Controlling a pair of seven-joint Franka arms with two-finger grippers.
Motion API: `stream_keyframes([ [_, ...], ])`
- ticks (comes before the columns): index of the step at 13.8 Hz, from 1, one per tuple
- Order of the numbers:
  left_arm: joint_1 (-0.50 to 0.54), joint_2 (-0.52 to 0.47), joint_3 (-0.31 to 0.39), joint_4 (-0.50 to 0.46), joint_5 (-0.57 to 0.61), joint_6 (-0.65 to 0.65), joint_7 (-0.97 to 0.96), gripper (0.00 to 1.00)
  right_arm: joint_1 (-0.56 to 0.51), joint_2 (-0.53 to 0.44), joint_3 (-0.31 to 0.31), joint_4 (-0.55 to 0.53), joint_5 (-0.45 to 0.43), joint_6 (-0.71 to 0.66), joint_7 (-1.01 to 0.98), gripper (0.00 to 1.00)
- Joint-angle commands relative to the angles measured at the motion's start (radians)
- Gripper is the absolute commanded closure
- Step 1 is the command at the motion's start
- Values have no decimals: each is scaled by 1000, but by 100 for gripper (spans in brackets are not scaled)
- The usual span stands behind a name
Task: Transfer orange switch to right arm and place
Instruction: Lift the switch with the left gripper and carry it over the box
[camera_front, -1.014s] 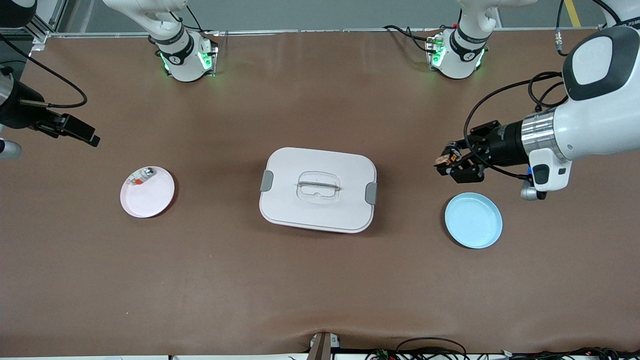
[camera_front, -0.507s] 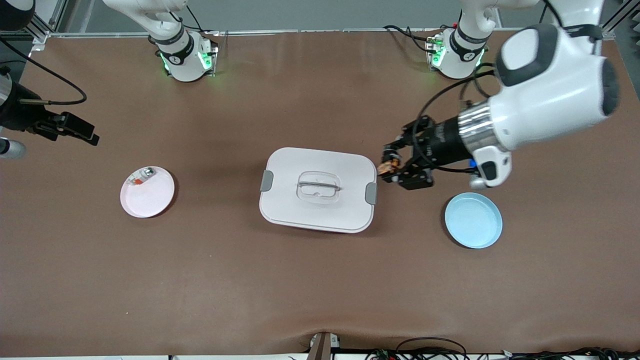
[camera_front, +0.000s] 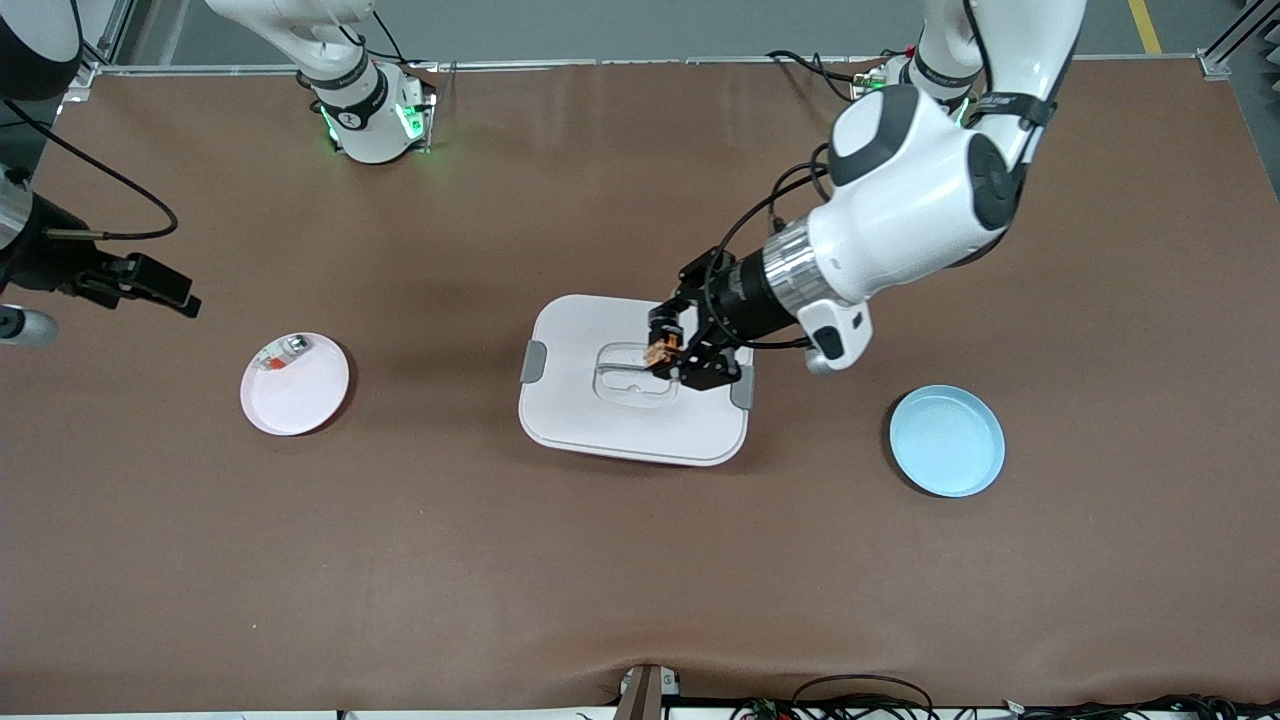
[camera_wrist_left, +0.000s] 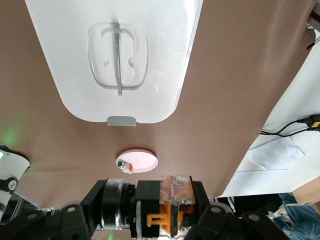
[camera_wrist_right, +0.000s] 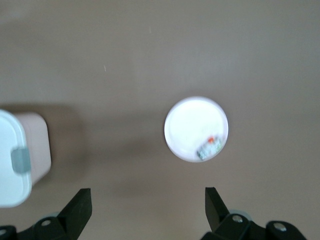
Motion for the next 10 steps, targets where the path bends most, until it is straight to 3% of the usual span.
stream_keyframes([
  [1, -50, 30, 9, 23, 31, 68, -37, 77, -8, -5, 8, 28, 50, -48, -3, 0],
  [3, -77, 46, 9, 23, 49, 105, -55, 77, 4, 22, 8, 19, 32, -57, -19, 0],
  [6, -102, 58, 9, 23, 78, 119, -80, 77, 49, 97, 11, 21, -145, -47, -23, 0],
  [7, -102, 58, 9, 23, 80, 119, -80, 77, 63, 142, 9, 25, -149, -40, -24, 0],
  [10, -102, 58, 9, 23, 86, 119, -80, 77, 60, 122, 9, 32, -120, -51, -26, 0],
])
